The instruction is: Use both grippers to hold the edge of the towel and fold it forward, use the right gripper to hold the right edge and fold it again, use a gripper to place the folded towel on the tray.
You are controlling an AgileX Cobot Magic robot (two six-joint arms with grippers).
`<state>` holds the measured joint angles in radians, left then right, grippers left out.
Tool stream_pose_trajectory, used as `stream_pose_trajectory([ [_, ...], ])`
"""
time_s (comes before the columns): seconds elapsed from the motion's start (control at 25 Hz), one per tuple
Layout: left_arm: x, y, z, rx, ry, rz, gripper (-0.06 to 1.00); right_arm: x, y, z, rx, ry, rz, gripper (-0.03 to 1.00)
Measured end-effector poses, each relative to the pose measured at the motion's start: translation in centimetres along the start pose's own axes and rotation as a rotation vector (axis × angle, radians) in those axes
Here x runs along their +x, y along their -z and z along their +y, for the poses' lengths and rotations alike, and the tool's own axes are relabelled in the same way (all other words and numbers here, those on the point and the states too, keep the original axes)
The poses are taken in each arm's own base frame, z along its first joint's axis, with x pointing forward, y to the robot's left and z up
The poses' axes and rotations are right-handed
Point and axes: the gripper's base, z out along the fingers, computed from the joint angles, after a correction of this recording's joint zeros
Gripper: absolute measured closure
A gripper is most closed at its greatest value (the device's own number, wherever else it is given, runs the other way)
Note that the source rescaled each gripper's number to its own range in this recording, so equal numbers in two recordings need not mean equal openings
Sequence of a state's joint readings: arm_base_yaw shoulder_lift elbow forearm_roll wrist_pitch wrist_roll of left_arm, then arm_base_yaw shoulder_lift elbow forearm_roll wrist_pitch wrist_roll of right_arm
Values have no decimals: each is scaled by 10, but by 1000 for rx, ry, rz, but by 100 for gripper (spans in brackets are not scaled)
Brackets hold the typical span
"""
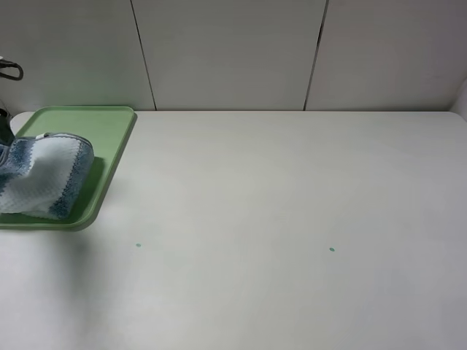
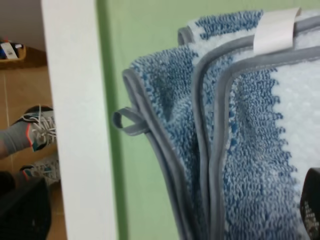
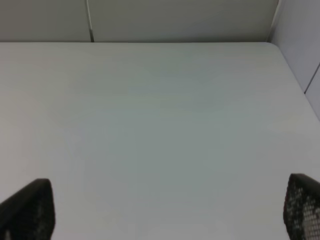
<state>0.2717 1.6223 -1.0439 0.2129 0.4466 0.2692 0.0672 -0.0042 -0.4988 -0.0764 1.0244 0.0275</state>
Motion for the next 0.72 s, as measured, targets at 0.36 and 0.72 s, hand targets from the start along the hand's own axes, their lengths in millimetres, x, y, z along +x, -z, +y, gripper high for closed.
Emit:
stream_pose_trajectory([
  [0.36, 8, 84, 9, -74, 30, -106, -5, 0, 0, 0, 0, 0, 0, -3],
  [0.72, 39, 183, 1, -80, 138, -288, -5, 0, 0, 0, 0, 0, 0, -3],
])
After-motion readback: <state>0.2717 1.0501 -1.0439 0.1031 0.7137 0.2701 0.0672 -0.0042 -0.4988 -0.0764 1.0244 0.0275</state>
